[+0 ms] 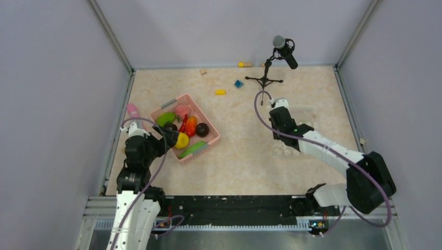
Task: Place the food in the zip-top bag and seal the zipper
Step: Pick up the zipper food storage bag at the center of the board, then open the zipper of the food storage bag at the center of the board.
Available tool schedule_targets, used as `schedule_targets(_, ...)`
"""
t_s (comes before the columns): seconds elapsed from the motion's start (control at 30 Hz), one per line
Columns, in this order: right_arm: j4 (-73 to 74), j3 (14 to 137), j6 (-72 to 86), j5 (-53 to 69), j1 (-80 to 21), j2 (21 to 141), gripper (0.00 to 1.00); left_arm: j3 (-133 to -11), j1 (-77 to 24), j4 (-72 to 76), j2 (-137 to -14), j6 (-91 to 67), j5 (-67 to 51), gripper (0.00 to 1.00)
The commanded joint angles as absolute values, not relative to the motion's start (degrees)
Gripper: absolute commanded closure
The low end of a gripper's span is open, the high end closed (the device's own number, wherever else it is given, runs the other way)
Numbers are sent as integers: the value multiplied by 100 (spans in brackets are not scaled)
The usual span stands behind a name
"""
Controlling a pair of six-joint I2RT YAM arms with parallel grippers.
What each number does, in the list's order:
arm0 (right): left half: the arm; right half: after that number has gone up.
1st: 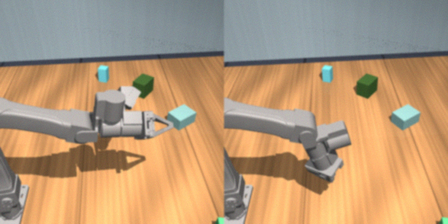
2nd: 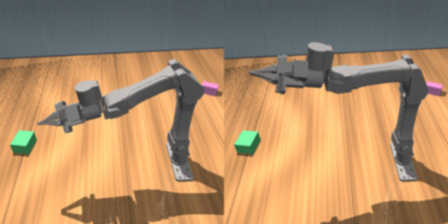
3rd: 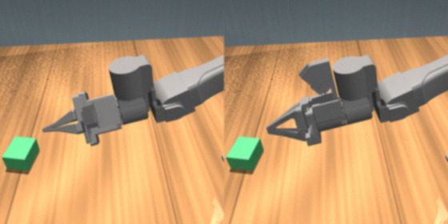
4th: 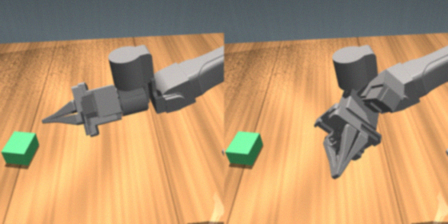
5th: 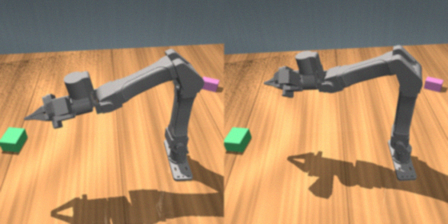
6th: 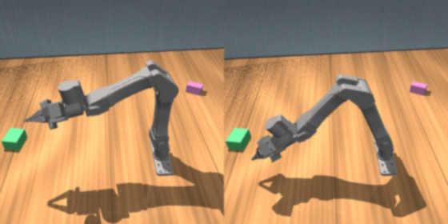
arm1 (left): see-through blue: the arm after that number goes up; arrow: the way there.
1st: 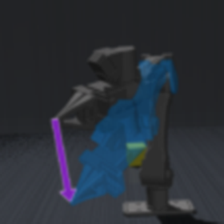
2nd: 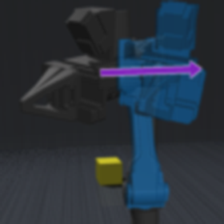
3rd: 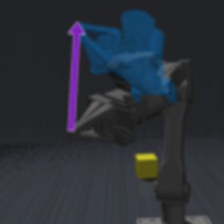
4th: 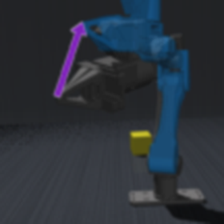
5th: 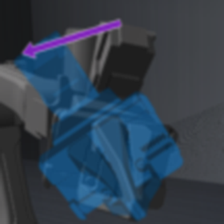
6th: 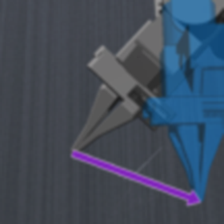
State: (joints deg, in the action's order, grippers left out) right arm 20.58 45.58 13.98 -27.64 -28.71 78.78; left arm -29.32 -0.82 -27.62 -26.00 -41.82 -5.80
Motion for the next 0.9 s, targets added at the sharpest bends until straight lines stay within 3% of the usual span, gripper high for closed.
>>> schedule_targets(0.0, 1079, 4142, 695, -1125, -3496, 6858, 100, -2680, -90, -1905, -2639, -4237, -1501, 2)
schedule_targets(0.33, -1467, 2219, 53, 2018, -3996, 5050, 100, -2265, -314, -176, -3451, -4912, -3232, 2)
schedule_targets(0.63, -2139, 1665, -506, 3172, -4255, 4544, 100, -2713, -2141, 340, -4754, -4863, -2210, 2)
schedule_targets(0.87, -2246, 1345, -849, 3831, -4394, 4010, 100, -3075, -2521, 637, -5716, -5016, -2404, 3)
